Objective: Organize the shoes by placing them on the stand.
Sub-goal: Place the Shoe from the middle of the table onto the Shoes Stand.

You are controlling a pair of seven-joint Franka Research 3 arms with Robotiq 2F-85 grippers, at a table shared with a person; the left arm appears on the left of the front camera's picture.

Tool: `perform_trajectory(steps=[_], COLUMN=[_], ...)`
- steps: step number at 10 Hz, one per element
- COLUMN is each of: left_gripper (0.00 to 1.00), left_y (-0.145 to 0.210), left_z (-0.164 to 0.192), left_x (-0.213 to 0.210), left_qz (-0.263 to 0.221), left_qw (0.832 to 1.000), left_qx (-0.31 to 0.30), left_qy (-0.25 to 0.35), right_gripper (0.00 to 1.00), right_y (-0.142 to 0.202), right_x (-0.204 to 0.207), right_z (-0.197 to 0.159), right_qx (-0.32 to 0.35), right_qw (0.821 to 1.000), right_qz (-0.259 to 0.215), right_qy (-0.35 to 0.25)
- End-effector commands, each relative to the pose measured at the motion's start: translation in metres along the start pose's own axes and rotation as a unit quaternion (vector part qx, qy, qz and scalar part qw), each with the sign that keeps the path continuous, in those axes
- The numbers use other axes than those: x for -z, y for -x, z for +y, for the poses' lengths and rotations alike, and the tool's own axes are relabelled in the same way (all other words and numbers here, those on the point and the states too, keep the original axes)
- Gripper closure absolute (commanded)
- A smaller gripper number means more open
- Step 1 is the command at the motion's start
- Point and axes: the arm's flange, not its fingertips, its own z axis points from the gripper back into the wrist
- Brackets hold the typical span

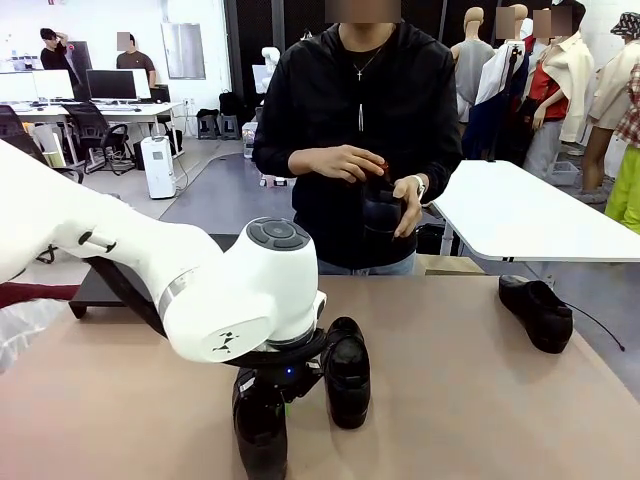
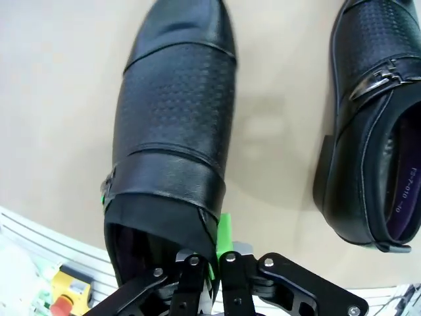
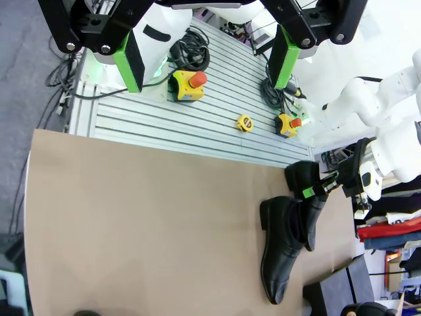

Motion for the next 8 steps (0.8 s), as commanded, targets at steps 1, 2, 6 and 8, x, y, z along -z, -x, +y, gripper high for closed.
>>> perform_trajectory(steps=[1,2,6,8], left_gripper=[1.0,1.0,1.0,1.0], left_y=[0.0,-0.001,0.01,0.037], left_z=[0.007,0.013,0.063,0.098], left_x=[-0.011,-0.021,-0.097,-0.136], left_qz=[-0.025,-0.034,-0.058,-0.097], left_qw=[1.0,0.999,0.987,0.961], left_qx=[0.004,0.015,0.148,0.259], left_qy=[-0.004,0.004,0.032,0.005], right_gripper=[0.0,0.0,0.0,0.0], right_y=[0.001,0.001,0.001,0.001], right_x=[-0.003,-0.003,-0.003,-0.003], right_z=[0.0,0.0,0.0,0.0], right_qx=[-0.001,-0.001,-0.001,-0.001], right_qw=[1.0,1.0,1.0,1.0], right_qz=[0.002,0.002,0.002,0.002], right_qy=[0.0,0.0,0.0,0.0])
